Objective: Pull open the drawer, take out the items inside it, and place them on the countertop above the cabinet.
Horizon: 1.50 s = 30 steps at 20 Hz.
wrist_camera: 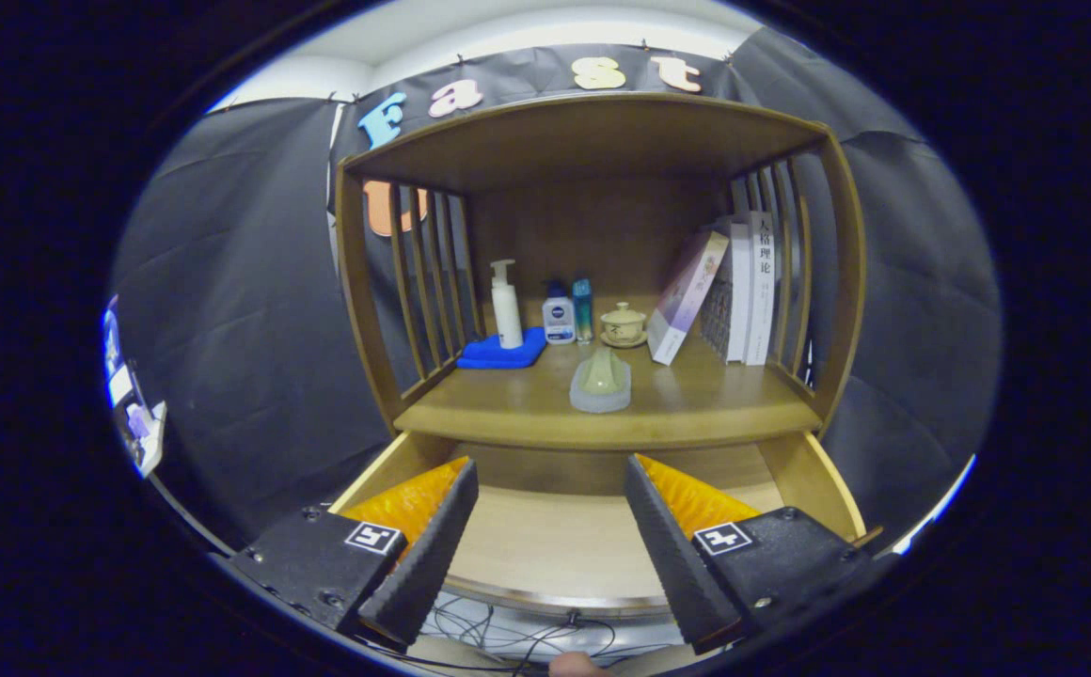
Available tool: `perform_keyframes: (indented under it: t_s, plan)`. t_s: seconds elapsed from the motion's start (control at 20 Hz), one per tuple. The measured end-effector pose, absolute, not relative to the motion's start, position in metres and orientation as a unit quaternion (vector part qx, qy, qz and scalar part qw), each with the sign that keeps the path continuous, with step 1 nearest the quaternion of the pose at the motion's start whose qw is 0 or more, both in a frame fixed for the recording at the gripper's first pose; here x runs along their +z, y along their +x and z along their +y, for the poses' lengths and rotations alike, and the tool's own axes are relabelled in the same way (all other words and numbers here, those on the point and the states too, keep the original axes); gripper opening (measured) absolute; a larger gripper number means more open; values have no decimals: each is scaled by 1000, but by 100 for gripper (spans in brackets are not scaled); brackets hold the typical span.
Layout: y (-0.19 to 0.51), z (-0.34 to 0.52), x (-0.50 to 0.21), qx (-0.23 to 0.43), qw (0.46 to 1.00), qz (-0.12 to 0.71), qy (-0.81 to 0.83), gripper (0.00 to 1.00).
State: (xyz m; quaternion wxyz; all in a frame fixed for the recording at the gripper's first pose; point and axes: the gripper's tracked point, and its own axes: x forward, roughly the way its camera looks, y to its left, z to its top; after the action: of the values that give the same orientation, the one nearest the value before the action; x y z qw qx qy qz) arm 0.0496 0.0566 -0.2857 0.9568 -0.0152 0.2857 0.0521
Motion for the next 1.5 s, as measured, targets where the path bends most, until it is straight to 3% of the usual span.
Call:
perform_keyframes:
  t_s: [0.55,0.85,1.5]
  plan:
    - [-13,51,-330,40,970,239,-21,99]
    - [-38,46,-369,43,961,271,-40,99]
    - [-39,26,-422,-33,959,278,-47,99]
